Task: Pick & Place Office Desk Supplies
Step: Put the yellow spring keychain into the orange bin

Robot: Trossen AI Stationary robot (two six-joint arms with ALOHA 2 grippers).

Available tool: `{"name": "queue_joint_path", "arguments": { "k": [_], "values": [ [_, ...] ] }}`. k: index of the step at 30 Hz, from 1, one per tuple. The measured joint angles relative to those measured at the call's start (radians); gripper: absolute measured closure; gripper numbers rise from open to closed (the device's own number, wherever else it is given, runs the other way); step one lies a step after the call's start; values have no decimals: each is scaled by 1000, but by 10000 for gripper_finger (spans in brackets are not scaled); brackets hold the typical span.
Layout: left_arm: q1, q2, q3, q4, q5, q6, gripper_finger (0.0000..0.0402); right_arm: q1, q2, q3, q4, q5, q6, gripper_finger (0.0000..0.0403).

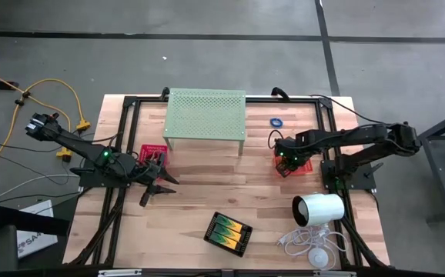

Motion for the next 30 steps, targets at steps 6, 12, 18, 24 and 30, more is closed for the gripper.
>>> {"name": "queue_joint_path", "arguments": {
  "k": [6,12,18,24,30],
  "values": [
    [0,0,0,0,0,0,266,-62,-89,15,-6,-6,-46,304],
    [0,0,0,0,-4,0,266,-131,-164,26,-3,0,-111,304],
    [0,0,0,0,-4,0,266,-165,-162,26,14,0,-149,304],
    [0,0,0,0,-3,0,266,-227,-156,26,108,0,-229,304],
    [0,0,0,0,-3,0,266,-321,-93,26,168,1,-322,304]
  ]
}}
